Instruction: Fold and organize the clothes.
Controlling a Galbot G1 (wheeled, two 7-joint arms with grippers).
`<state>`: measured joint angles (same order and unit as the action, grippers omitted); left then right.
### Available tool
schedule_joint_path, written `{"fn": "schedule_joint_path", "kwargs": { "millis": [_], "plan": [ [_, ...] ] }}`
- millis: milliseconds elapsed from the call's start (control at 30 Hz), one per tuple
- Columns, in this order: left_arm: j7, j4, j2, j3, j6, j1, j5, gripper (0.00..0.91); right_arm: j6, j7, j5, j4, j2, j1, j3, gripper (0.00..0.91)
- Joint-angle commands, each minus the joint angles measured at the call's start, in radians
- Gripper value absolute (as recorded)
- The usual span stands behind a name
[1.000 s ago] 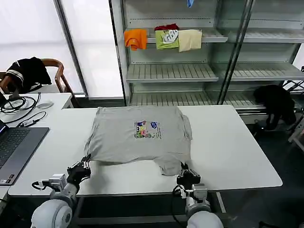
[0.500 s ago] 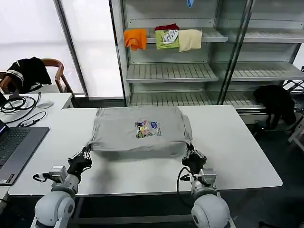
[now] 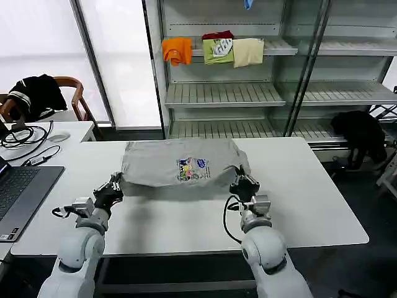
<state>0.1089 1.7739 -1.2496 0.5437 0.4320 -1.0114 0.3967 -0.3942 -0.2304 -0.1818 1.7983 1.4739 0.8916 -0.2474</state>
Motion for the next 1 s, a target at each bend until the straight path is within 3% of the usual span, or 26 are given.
{"fn": "schedule_joint_path", "kwargs": {
  "millis": [33, 367, 800, 833, 867, 933, 967, 1000],
  "plan": [
    [0.006, -0.193, -0.003, -0.021, -0.004, 0.130, -0.001, 0.010, 0.006, 0.019, -0.003, -0.185, 0.025, -0.141, -0.005, 0.000],
    [0.001, -0.287, -0.003, -0.036, -0.009, 0.181, -0.001, 0.010, 0.032, 0.036, -0.010, -0.365, 0.043, -0.230, -0.003, 0.000],
    [0.000, -0.320, -0.011, -0.059, -0.008, 0.208, -0.033, 0.020, 0.032, 0.049, -0.022, -0.467, 0.046, -0.278, 0.016, 0.000],
    [0.001, -0.323, -0.013, -0.059, -0.005, 0.211, -0.037, 0.202, 0.022, 0.049, -0.020, -0.477, 0.047, -0.283, 0.018, 0.030],
    [0.002, -0.324, -0.014, -0.059, 0.000, 0.213, -0.038, 0.464, 0.015, 0.049, -0.021, -0.485, 0.050, -0.288, 0.018, 0.907],
    [0.004, -0.325, -0.015, -0.061, 0.005, 0.217, -0.038, 0.615, 0.015, 0.047, -0.026, -0.505, 0.061, -0.300, 0.013, 0.907],
    [0.005, -0.326, -0.015, -0.064, 0.008, 0.222, -0.039, 0.796, 0.018, 0.044, -0.030, -0.512, 0.064, -0.305, 0.011, 0.907],
    [0.008, -0.326, -0.016, -0.066, 0.008, 0.224, -0.038, 0.907, 0.021, 0.039, -0.041, -0.518, 0.067, -0.309, 0.009, 0.907]
  ]
}}
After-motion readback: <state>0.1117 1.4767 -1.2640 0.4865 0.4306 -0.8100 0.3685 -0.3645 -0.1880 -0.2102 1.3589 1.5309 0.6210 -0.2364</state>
